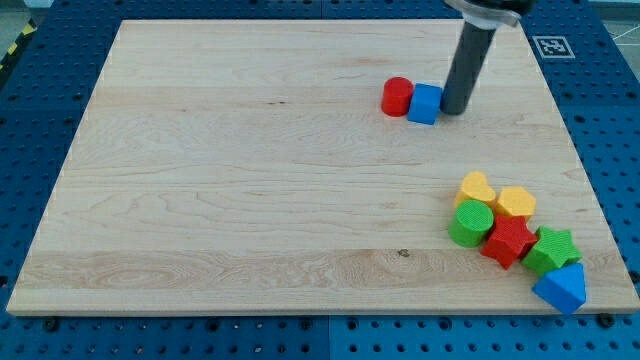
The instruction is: Push the red circle to the yellow heart
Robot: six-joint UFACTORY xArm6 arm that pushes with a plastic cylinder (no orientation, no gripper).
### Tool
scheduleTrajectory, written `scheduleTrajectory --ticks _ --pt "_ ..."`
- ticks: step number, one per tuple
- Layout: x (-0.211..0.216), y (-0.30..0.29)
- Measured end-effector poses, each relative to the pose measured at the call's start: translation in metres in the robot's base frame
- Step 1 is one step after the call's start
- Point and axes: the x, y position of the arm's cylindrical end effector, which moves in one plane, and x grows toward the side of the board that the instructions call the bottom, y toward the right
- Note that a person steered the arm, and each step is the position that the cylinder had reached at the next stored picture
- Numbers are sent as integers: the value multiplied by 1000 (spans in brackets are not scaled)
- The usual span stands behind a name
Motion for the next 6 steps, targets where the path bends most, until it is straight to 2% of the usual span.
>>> scheduleTrajectory --ticks 1,3,4,6 --pt "-34 -25" --pt "-43 -65" --pt "-21 -83" --pt "74 -48"
